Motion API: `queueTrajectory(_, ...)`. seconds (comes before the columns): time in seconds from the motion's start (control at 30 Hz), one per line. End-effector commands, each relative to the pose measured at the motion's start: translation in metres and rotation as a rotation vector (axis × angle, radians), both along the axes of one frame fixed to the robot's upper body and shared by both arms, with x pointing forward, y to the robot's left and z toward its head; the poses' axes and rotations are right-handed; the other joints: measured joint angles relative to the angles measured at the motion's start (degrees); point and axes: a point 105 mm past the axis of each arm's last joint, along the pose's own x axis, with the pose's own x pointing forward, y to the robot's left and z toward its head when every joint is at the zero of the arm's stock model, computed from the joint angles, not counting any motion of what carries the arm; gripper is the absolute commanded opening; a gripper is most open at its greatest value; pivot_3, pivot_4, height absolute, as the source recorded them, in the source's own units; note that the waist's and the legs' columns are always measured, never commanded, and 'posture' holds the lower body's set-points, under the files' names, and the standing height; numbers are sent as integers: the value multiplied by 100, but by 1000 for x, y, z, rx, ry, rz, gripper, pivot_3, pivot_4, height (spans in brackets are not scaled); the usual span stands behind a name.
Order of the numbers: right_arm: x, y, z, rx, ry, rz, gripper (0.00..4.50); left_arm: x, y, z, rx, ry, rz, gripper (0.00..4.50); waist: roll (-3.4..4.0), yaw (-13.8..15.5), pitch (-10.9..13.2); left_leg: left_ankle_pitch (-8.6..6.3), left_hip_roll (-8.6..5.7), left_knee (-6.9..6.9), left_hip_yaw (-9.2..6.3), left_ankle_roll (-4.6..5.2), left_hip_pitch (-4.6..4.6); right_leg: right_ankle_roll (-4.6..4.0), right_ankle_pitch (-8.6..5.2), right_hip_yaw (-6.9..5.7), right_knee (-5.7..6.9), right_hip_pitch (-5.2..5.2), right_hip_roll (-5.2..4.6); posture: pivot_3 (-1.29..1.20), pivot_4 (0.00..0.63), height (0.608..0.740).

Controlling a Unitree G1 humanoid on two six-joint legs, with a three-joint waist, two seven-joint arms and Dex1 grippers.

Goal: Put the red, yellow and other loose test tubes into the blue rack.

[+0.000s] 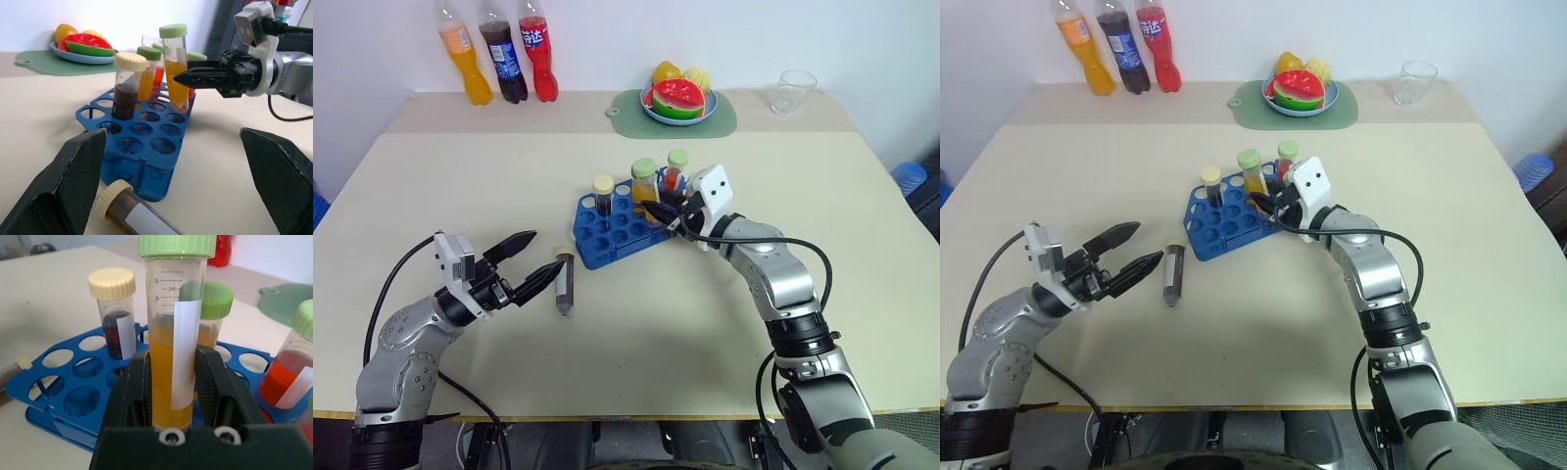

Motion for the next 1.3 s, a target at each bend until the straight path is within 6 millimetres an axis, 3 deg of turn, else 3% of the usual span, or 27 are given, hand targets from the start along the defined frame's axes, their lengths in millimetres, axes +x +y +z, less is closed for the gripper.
queueTrajectory(0.03,-4,-2,5,39,-78,-6,763,-2,-1,9,-3,-49,-6,4500,0,0,0,0,0,0,0,0,0,0,0,0,0,0,0,0,150,740)
queueTrajectory(0.5,-5,-4,-30,115,-148,-69,763,-1,1,9,2,-50,-3,4500,0,-9,0,0,-1,2,1,0,7,0,0,1,4,4,2,0,150,740)
queueTrajectory(0.73,-11,-9,-27,38,-206,-33,4121,-2,2,10,5,-47,-3,4500,0,-5,0,0,-1,0,0,0,5,0,0,0,2,2,1,0,150,740)
queueTrajectory(0.97,-29,-31,-19,-121,-260,50,4121,3,8,15,13,-28,96,4500,-1,11,1,0,-1,1,-1,0,4,0,-1,0,1,4,1,0,150,740)
queueTrajectory(1.17,-54,-72,-14,-225,-202,124,4121,17,27,6,199,129,376,4500,-7,28,5,0,-1,4,-3,0,5,4,-2,1,0,10,-2,0,150,740)
queueTrajectory(1.3,-61,-96,-9,-265,-177,110,4121,22,36,0,334,335,477,4500,-19,19,12,0,-1,6,-7,1,9,6,-3,-1,3,15,2,0,150,740)
